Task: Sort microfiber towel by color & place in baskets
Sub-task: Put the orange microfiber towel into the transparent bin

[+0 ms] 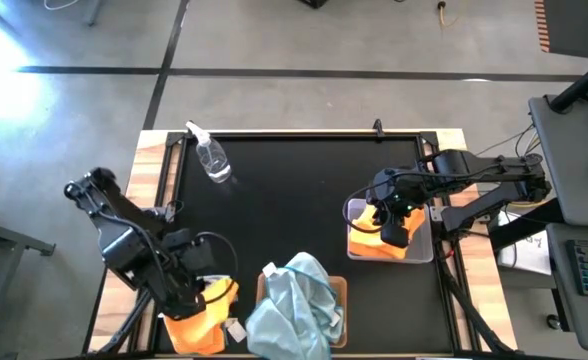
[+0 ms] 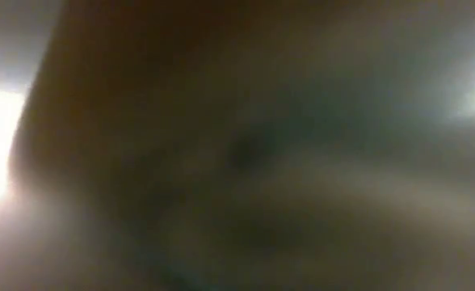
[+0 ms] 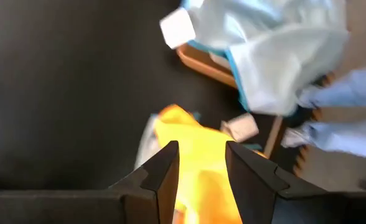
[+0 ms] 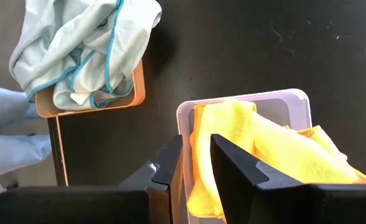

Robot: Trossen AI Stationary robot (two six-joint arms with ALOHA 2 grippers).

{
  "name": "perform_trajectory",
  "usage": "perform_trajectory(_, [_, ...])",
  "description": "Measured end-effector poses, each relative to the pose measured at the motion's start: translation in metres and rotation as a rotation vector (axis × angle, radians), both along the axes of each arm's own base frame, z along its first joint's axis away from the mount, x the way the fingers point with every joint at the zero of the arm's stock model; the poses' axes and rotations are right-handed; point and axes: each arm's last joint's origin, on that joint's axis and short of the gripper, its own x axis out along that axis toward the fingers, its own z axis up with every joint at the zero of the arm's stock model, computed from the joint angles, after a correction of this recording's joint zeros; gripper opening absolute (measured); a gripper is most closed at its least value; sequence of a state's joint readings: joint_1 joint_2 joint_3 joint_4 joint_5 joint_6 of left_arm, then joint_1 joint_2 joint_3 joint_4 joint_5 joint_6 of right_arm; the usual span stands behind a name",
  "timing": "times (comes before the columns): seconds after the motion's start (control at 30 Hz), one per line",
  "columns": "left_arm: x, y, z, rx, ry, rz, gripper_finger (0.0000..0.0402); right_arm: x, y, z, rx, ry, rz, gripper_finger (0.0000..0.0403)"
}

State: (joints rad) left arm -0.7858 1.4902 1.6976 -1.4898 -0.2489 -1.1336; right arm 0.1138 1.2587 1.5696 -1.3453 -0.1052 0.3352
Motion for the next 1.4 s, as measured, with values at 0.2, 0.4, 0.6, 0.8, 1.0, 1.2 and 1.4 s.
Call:
perform_trajectory(0.2, [-0.006,-0.005,-0.023,-0.085,0.080,-0.102,0.0115,0.001,0.000,0.000,0.003,-0.006,-0.007,0.0068])
perform_trajectory(0.4, [-0.009,-0.008,-0.043,-0.095,0.206,-0.223,0.0115,0.005,0.000,0.002,0.007,-0.050,-0.005,0.0075])
perform_trajectory(0.6, [-0.010,-0.012,-0.063,-0.092,0.314,-0.370,0.0115,0.005,0.000,0.002,0.006,-0.049,-0.006,0.0079])
perform_trajectory(0.8, [-0.011,-0.015,-0.082,-0.097,0.354,-0.417,0.0115,0.006,0.001,0.002,0.007,-0.057,-0.006,0.0071])
perform_trajectory(1.0, [-0.006,-0.022,-0.098,-0.139,0.292,-0.433,0.0115,0.008,0.001,0.003,0.009,-0.080,-0.007,0.0071])
perform_trajectory(1.2, [-0.003,-0.027,-0.114,-0.168,0.256,-0.425,0.0115,0.008,0.001,0.004,0.011,-0.085,-0.006,0.0079])
perform_trajectory(1.4, [-0.007,-0.025,-0.125,-0.147,0.284,-0.408,0.0115,0.008,0.001,0.004,0.011,-0.088,-0.006,0.0076])
